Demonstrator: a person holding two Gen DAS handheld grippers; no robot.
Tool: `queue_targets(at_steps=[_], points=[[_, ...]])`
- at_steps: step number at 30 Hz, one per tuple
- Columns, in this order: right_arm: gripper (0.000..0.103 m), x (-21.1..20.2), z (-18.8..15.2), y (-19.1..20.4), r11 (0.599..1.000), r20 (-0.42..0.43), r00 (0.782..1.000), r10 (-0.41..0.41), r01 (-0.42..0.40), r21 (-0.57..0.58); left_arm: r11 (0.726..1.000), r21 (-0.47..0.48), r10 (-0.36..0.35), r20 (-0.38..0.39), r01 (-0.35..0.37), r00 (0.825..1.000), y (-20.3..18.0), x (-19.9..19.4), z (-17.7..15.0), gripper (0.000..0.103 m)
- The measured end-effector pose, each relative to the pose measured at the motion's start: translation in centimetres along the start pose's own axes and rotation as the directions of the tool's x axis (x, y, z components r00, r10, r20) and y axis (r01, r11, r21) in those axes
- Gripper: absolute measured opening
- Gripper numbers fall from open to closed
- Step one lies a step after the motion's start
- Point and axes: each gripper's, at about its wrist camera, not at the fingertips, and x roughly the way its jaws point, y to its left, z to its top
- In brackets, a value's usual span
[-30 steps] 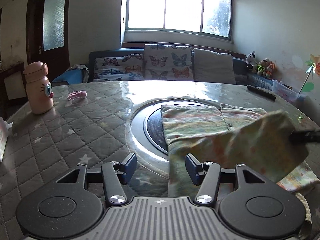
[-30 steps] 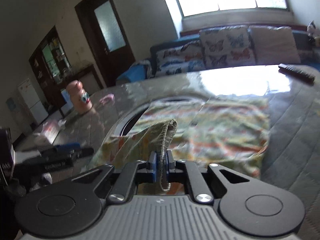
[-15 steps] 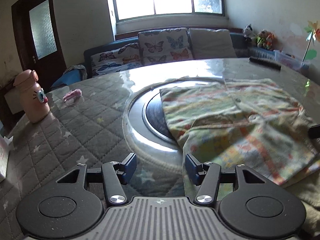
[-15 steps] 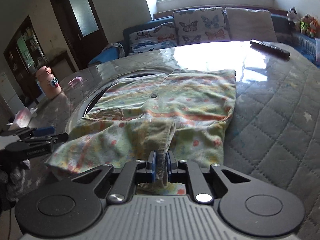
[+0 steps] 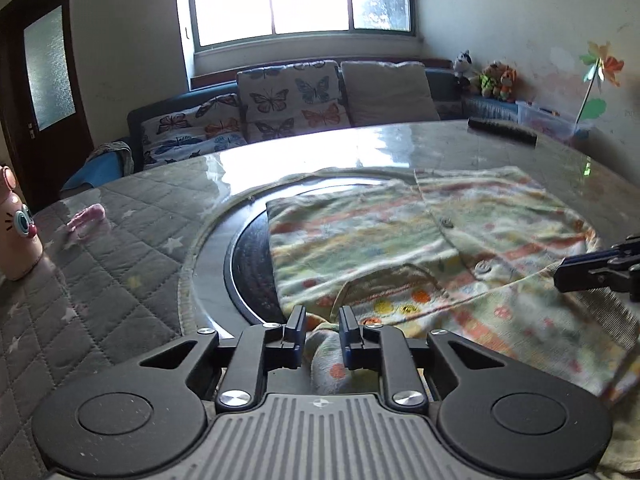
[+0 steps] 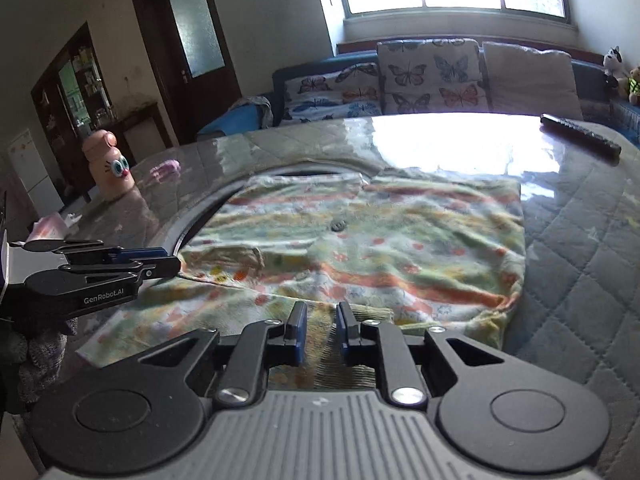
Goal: Fold clothes
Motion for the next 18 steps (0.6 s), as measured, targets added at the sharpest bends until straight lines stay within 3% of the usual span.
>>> queue_targets(at_steps=[7,12,18], points=[[0.020,-1.4,-0.6,0.3,0.999,0.006,0.999,-0.036,0.036,-0.041,0.999,0.027,0.031,0.038,-0.032,0.999,-0.6,-1.2,-0.1,0.022],[0.036,-3.3,-1.5,0.6,0.997,0.016,0.998,-0.068,0.069,-0.045,0.998,0.055,-0.028,0.086,0.023,0.996,-2.0,-3.5,0.2,0.023],[0.034,-4.5,-3.5,-0.7,0.999,-0.058,0.997,-0.044,0.046,0.028,0.989,0.106,-0.114,0.079,0.105,0.990,-4.1,-4.5,-0.5,0.028]])
